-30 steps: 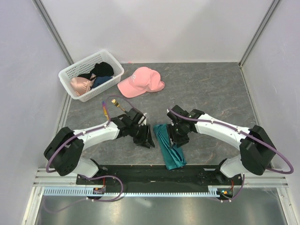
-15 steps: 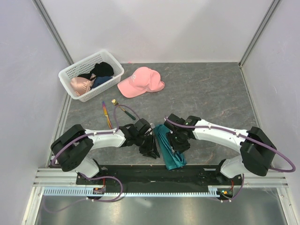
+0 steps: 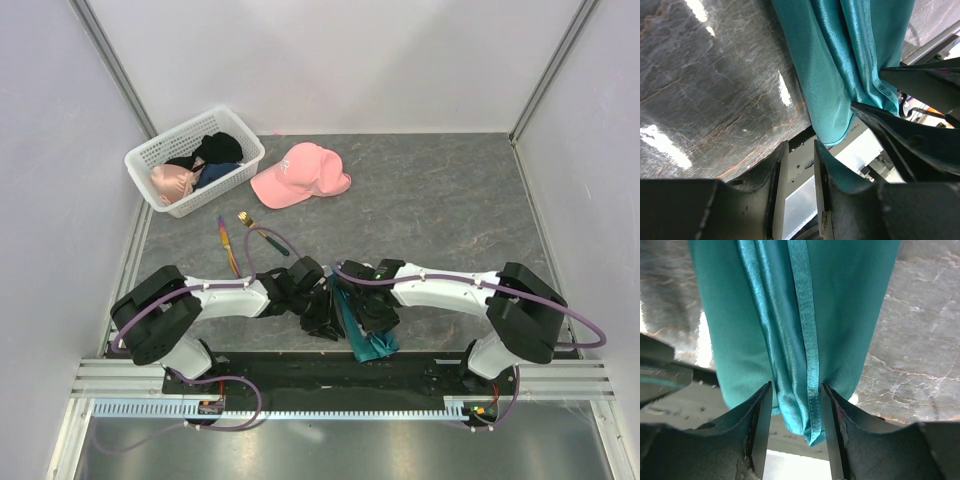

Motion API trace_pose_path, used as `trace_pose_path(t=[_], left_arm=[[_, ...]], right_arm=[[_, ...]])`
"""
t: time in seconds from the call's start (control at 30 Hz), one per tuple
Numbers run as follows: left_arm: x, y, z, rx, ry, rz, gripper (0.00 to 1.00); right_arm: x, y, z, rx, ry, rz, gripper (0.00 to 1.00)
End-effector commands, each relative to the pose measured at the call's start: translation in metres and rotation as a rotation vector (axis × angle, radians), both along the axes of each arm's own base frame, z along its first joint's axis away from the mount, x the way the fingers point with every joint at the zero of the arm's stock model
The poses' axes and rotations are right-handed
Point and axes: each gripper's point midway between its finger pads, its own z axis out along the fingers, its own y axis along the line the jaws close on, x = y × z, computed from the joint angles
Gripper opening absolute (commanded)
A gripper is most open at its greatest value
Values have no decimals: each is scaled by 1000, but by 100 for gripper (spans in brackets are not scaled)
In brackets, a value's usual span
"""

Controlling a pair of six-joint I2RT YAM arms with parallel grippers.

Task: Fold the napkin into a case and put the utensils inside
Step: Smooth out the smaller rectangle-folded napkin at the center of the board.

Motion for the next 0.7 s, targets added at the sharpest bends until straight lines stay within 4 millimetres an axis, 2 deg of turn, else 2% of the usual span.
trace_pose_path(t=[0.0,0.17,0.27,0.4,0.57,0.6,0.67], left_arm=[[6,-6,0,-13,-4,50,33],[8,-10,3,-42,0,75,32],[8,-11,8,-59,-7,74,31],[6,-13,17,-87,-6,66,38],[6,-19,12,-93,16,56,42],[6,-21,13,-102,20,53,43],[8,-25,12,-106,16,50,45]], right_arm=[[15,9,3,-37,-86,-16,51],[19,9,1,-92,-128,-12,49],[18,8,-1,-110,-132,-11,43],[20,8,2,-112,-150,-10,26],[20,10,2,-107,-144,-6,9],[20,11,3,-104,-144,-2,2],[21,17,9,-75,-144,-5,0]])
